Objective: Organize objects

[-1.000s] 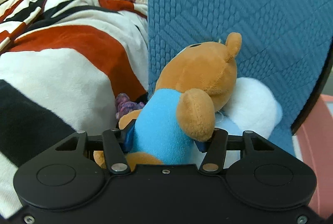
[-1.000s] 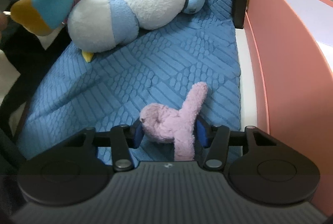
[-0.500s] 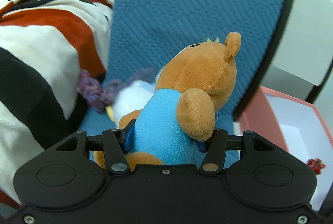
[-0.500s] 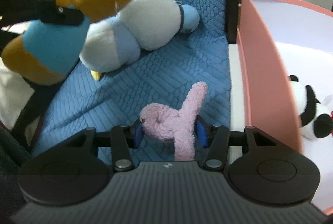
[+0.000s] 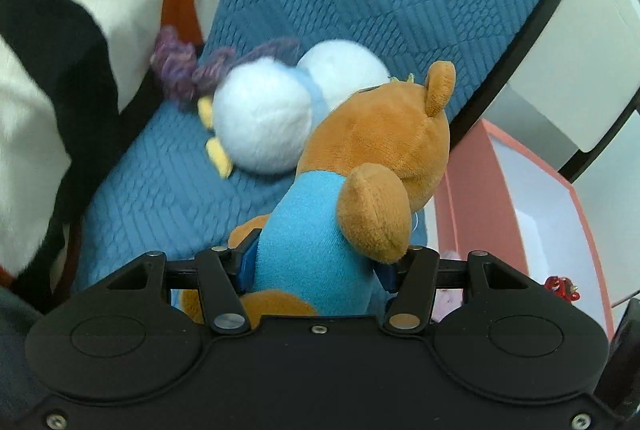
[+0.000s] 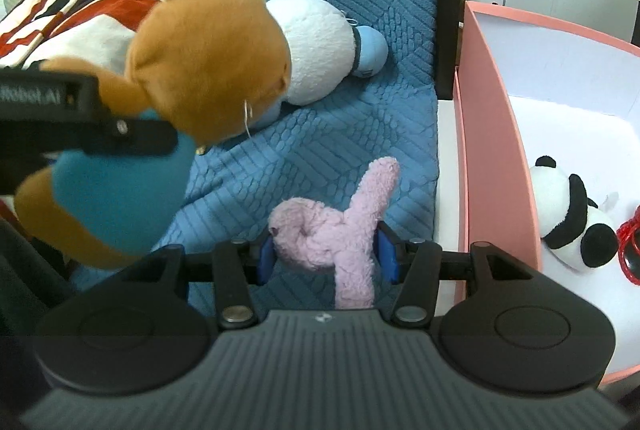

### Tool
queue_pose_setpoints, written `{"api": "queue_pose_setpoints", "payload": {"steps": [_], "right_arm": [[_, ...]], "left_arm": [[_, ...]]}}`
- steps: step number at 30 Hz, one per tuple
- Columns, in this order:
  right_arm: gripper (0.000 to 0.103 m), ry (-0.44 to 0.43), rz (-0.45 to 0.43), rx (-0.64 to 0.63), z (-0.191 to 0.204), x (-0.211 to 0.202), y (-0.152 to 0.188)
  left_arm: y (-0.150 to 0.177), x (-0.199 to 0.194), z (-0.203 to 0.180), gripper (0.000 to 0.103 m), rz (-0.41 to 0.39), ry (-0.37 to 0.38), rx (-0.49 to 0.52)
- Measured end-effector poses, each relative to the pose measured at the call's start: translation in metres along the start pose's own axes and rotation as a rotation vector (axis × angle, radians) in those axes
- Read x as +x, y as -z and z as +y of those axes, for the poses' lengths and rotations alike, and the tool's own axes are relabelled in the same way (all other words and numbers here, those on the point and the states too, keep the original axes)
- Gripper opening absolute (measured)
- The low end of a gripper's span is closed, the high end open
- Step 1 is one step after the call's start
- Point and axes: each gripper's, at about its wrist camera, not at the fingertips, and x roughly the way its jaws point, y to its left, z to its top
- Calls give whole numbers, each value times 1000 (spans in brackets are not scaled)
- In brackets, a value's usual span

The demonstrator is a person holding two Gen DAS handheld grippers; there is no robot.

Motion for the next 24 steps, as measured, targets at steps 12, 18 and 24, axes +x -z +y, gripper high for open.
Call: {"api": "queue_pose_setpoints", "payload": {"steps": [12, 18, 24], "right_arm": [[53, -1, 21, 19, 1, 1, 3], [53, 6, 19, 15, 5, 2, 3], [53, 10, 10, 12, 8, -2, 3]], "left_arm": [[1, 31, 15, 54, 124, -5, -72], [0, 38, 19, 54, 152, 11, -109], [-1, 37, 19, 54, 155, 23, -117]]}}
